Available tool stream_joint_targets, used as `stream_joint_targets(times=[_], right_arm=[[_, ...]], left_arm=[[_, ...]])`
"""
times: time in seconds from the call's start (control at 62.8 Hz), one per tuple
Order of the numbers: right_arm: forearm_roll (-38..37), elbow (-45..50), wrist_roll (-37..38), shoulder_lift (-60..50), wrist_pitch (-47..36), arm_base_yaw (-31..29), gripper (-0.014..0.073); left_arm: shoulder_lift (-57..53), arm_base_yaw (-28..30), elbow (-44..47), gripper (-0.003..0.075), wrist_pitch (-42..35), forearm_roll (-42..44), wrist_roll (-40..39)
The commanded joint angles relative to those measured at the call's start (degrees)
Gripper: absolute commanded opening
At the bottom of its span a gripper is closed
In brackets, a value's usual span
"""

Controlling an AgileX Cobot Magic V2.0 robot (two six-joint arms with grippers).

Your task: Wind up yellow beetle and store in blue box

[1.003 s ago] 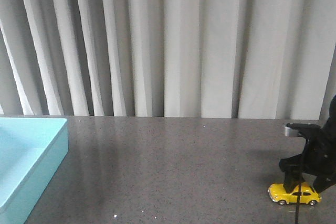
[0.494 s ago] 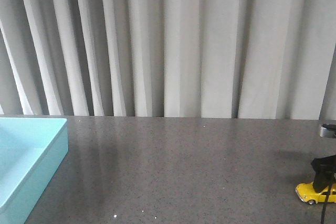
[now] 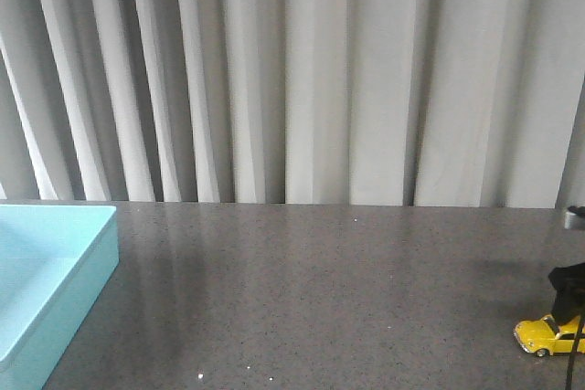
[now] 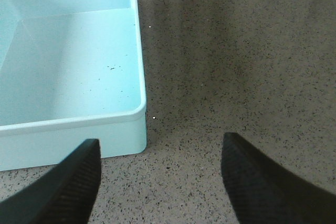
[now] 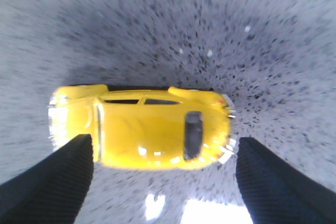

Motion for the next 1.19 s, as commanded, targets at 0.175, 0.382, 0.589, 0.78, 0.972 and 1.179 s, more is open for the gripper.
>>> stream_joint_targets(times=[0.175, 0.382, 0.589, 0.78, 0.972, 1.179], right_arm=[[6.3, -1.3, 0.4, -16.1, 2.8, -0.3, 0.0544], [6.3, -1.3, 0.9, -25.1, 1.8, 2.7, 0.0542], [-9.3, -1.3, 8.8, -30.9, 1.8, 16.1, 0.0523], [-11.8, 12.3, 13.3, -41.0, -7.3, 21.3, 0.0504], [-10.2, 35.1, 13.6, -53.8, -21.6, 21.2, 0.0501], [-10.2, 54.3, 15.5, -65.6, -29.7, 21.2, 0.0501]], left_arm=[[0.1, -0.5, -1.8, 0.0487, -3.7, -0.4, -0.1], [0.1, -0.5, -1.8, 0.0487, -3.7, -0.4, -0.1], [0.1, -0.5, -1.8, 0.0487, -3.6, -0.4, -0.1], [0.1, -0.5, -1.8, 0.0487, -3.4, -0.4, -0.1], [0.1, -0.5, -1.8, 0.0487, -3.4, -0.4, -0.1], [0.1, -0.5, -1.8, 0.0487, -3.4, -0.4, -0.1]])
